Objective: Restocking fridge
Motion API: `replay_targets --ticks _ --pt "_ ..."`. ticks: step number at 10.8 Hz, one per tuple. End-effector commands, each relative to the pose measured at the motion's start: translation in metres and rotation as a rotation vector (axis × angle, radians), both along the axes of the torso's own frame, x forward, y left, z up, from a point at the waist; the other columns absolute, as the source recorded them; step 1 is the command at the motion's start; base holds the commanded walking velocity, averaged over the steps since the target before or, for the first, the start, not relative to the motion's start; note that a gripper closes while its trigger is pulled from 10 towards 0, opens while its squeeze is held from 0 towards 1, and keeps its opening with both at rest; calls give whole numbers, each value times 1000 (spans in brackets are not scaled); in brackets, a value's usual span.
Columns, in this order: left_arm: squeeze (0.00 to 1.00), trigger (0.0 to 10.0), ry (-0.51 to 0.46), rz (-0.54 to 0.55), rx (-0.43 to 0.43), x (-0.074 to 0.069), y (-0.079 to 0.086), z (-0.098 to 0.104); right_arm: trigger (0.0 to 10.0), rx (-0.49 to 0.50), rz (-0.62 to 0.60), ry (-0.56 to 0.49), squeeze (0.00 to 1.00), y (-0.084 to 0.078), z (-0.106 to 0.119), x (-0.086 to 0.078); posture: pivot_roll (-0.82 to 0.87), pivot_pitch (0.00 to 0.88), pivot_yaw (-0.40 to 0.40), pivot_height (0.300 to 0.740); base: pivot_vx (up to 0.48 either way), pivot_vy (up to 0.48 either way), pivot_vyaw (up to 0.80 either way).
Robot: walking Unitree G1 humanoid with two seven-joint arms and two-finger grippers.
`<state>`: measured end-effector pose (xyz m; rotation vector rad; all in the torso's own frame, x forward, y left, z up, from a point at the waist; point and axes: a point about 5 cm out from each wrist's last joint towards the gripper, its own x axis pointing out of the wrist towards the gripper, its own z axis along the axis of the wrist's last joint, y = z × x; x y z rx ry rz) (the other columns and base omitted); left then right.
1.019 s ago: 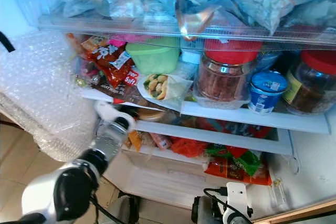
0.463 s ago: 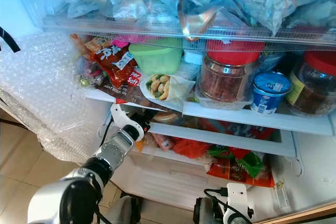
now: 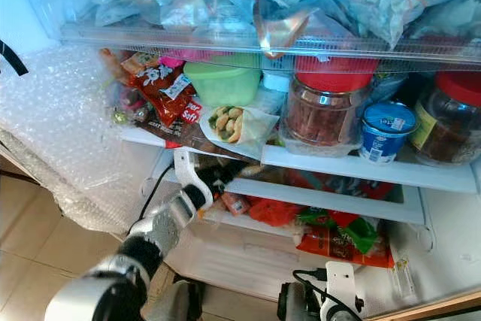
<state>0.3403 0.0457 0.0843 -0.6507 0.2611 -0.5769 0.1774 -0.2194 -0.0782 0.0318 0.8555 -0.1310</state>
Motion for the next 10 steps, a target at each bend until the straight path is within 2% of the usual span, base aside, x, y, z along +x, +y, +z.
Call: replay_targets --ticks 1,2,4,6,7,8,10 --pt "0 10000 1 -36 -1 -9 -12 -5 10000 32 -3 77 0 9 -11 -19 -33 95 125 632 0 0 0" --pt "0 10000 -7 -33 -27 -11 -14 -3 10000 32 -3 76 0 9 -11 -19 -31 93 126 632 0 0 0" --pt "0 10000 -37 38 -167 -13 -9 8 10000 30 0 78 0 9 -11 -19 -29 88 124 632 0 0 0" --pt "0 10000 -38 128 -209 -10 2 12 10000 29 3 78 0 9 -11 -20 -30 82 122 632 0 0 0" --pt "0 10000 -39 49 -205 -15 -2 15 10000 27 4 78 0 8 -11 -19 -28 82 121 632 0 0 0" --pt "0 10000 -46 17 -169 -19 -4 12 10000 28 4 76 0 8 -11 -19 -28 85 121 632 0 0 0" --pt "0 10000 -35 26 -141 -23 1 7 10000 29 3 75 0 8 -11 -19 -27 92 119 632 0 0 0"
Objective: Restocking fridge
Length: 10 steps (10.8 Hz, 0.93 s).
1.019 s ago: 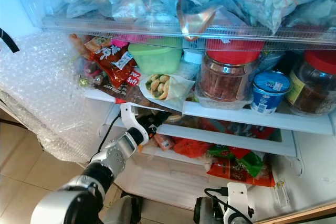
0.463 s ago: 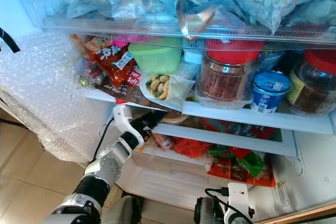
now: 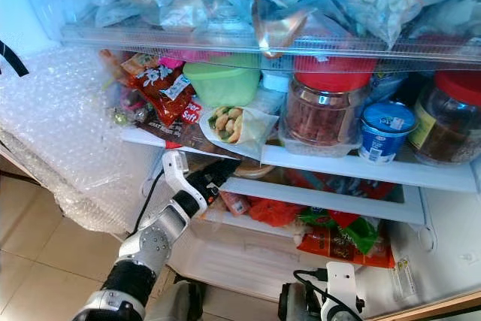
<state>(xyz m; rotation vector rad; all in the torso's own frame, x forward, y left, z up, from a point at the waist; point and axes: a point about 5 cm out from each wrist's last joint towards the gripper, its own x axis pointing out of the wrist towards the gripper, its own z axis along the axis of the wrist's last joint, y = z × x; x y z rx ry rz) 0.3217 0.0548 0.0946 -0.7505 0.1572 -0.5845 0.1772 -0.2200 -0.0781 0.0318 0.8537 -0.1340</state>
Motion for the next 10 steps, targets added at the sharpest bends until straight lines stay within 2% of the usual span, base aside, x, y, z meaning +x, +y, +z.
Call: replay_targets --ticks 1,3,5,7,8,10 --pt "0 10000 11 -16 1 -6 -7 -3 10000 31 5 77 0 9 -11 -18 -24 92 118 632 0 0 0" --pt "0 10000 -67 -62 144 -19 -6 -1 10000 31 4 79 0 9 -11 -18 -24 89 121 632 0 0 0" --pt "0 10000 -92 -47 189 -23 0 0 10000 31 3 78 0 9 -11 -19 -27 82 124 632 0 0 0" --pt "0 10000 -163 -43 267 -29 6 7 10000 33 4 77 0 9 -11 -19 -23 71 126 632 0 0 0" --pt "0 10000 -223 -63 363 -36 10 11 10000 33 7 78 0 10 -11 -19 -27 60 130 632 0 0 0" --pt "0 10000 -275 -9 556 -43 33 7 10000 33 3 78 0 10 -12 -20 -32 47 135 632 0 0 0"
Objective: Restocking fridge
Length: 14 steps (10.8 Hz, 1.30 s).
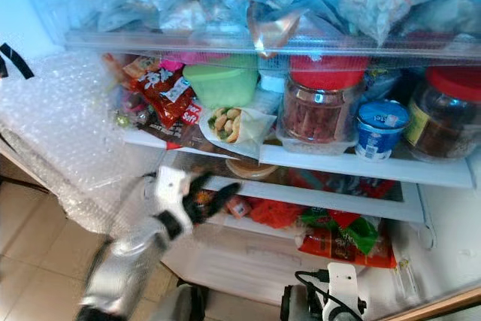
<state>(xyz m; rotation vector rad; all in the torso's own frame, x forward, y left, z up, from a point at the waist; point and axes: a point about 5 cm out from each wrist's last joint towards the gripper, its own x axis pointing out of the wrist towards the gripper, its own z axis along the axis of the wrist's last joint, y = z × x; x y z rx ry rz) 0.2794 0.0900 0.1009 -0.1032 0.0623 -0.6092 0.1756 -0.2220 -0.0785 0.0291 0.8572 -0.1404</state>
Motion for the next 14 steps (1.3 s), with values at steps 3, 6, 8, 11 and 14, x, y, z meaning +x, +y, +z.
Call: replay_targets --ticks 3,6,8,11,14 --pt "0 10000 -105 197 223 -4 36 -2 10000 35 3 78 0 11 -12 -20 -28 46 142 632 0 0 0" --pt "0 10000 -41 290 186 -12 59 -15 10000 34 8 76 0 11 -11 -18 -21 60 139 632 0 0 0" --pt "0 10000 -16 286 184 -16 57 -22 10000 33 12 76 0 11 -11 -17 -21 57 136 632 0 0 0" --pt "0 10000 -2 286 151 -15 53 -24 10000 32 12 75 0 11 -10 -16 -24 58 133 632 -81 0 0" --pt "0 10000 36 341 123 -17 62 -30 10000 29 17 81 0 9 -11 -18 -26 59 126 632 -289 0 0"
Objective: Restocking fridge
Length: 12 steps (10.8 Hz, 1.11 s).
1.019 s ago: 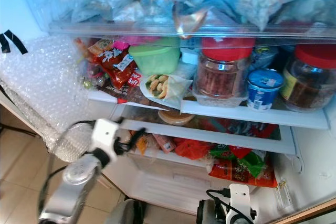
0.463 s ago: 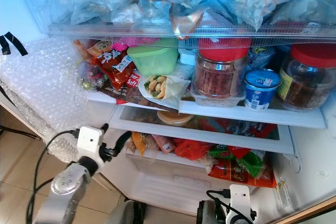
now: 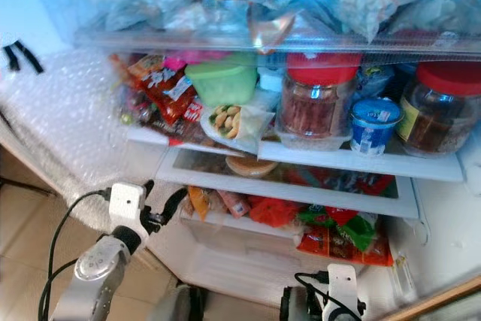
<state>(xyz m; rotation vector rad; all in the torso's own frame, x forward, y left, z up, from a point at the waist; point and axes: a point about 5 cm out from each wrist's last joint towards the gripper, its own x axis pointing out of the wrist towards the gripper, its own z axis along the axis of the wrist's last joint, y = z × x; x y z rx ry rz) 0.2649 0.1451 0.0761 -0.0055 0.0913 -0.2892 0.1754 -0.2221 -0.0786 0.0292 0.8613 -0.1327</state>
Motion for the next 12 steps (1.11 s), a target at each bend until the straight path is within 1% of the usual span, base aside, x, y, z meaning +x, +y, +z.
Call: replay_targets --ticks 1,5,8,9,10,11,12 --pt "0 10000 29 41 0 -4 9 -6 10000 26 8 76 0 9 -11 -18 -24 63 124 632 -341 0 0" --pt "0 10000 38 78 -1 -3 17 -10 10000 26 18 79 0 8 -11 -20 -17 66 116 632 -335 0 0" --pt "0 10000 58 123 -13 0 25 -14 10000 26 18 81 0 8 -11 -20 -20 64 119 632 -324 0 0" --pt "0 10000 105 183 -17 2 36 -26 10000 26 20 81 0 8 -11 -20 -18 67 116 632 0 0 0" --pt "0 10000 275 359 -40 -3 65 -58 10000 28 17 79 0 8 -11 -20 -15 69 116 632 0 0 0" --pt "0 10000 355 411 -48 -8 76 -73 10000 29 18 78 0 8 -11 -20 -13 69 113 632 0 0 0" --pt "0 10000 487 456 -96 -20 86 -95 10000 31 21 78 0 9 -11 -19 -9 67 111 632 0 0 0"
